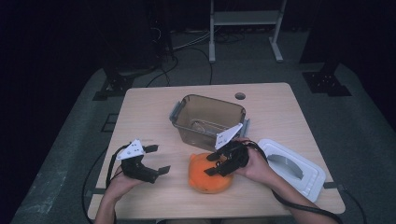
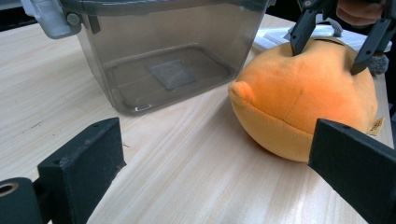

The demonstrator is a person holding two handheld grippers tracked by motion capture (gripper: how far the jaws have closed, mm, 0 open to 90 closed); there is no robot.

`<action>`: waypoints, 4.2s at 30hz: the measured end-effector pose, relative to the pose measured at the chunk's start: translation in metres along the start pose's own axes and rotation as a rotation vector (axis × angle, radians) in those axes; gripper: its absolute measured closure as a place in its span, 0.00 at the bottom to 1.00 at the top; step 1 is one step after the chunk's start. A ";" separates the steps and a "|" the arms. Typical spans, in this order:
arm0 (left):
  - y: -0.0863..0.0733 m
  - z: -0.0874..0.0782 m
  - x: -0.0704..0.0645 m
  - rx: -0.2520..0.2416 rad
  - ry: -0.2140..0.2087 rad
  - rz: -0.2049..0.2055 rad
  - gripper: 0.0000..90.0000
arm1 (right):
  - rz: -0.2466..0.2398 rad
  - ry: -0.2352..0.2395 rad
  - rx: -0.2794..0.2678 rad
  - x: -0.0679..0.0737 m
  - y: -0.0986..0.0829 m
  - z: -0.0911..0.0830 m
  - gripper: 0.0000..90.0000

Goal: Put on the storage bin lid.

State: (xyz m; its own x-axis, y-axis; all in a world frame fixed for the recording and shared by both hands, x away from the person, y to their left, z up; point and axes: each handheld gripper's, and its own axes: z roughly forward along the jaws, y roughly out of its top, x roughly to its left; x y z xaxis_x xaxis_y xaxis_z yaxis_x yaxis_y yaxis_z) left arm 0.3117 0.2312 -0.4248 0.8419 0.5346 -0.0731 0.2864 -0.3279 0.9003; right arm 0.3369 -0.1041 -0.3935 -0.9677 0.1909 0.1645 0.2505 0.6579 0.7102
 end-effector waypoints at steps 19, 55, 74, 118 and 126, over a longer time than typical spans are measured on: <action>0.000 0.001 0.000 0.002 -0.001 -0.001 0.03 | 0.024 -0.019 0.061 0.002 -0.004 0.013 0.70; -0.002 -0.002 0.003 -0.004 0.006 -0.010 0.03 | 0.093 0.075 -0.023 0.010 0.025 -0.022 0.84; -0.003 -0.001 0.003 0.002 0.001 -0.006 0.03 | 0.093 0.046 -0.152 0.012 0.067 -0.077 0.84; -0.002 0.005 0.003 -0.002 -0.020 -0.004 0.03 | 0.157 -0.053 -0.205 -0.057 0.121 -0.097 0.84; -0.002 0.005 0.003 0.001 -0.024 0.000 0.03 | 0.178 -0.067 -0.208 -0.072 0.122 -0.096 0.84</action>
State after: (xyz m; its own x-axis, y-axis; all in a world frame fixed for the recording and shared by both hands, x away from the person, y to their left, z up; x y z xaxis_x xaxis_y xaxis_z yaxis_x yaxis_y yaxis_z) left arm 0.3163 0.2297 -0.4290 0.8524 0.5162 -0.0834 0.2872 -0.3289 0.8997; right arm 0.4343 -0.1072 -0.2530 -0.9033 0.3422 0.2590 0.3989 0.4472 0.8005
